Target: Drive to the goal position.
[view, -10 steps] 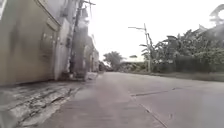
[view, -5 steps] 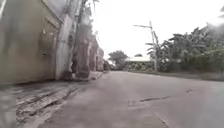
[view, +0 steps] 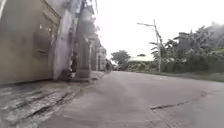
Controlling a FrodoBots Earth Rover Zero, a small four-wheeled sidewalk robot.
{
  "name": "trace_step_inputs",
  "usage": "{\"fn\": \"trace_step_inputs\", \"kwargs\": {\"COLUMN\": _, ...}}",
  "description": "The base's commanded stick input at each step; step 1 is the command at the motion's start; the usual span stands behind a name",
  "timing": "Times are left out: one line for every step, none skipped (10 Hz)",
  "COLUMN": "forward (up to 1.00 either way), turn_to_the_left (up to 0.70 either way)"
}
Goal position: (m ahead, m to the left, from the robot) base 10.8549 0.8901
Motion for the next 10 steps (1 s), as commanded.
{"fn": "trace_step_inputs", "kwargs": {"forward": 0.7, "turn_to_the_left": -0.3}}
{"fn": "trace_step_inputs", "kwargs": {"forward": 0.7, "turn_to_the_left": -0.35}}
{"fn": "trace_step_inputs", "kwargs": {"forward": 0.7, "turn_to_the_left": -0.17}}
{"fn": "trace_step_inputs", "kwargs": {"forward": 0.7, "turn_to_the_left": -0.04}}
{"fn": "trace_step_inputs", "kwargs": {"forward": 0.7, "turn_to_the_left": -0.02}}
{"fn": "trace_step_inputs", "kwargs": {"forward": 0.7, "turn_to_the_left": -0.02}}
{"fn": "trace_step_inputs", "kwargs": {"forward": 0.7, "turn_to_the_left": -0.01}}
{"fn": "trace_step_inputs", "kwargs": {"forward": 0.7, "turn_to_the_left": 0.0}}
{"fn": "trace_step_inputs", "kwargs": {"forward": 0.7, "turn_to_the_left": 0.0}}
{"fn": "trace_step_inputs", "kwargs": {"forward": 0.7, "turn_to_the_left": -0.01}}
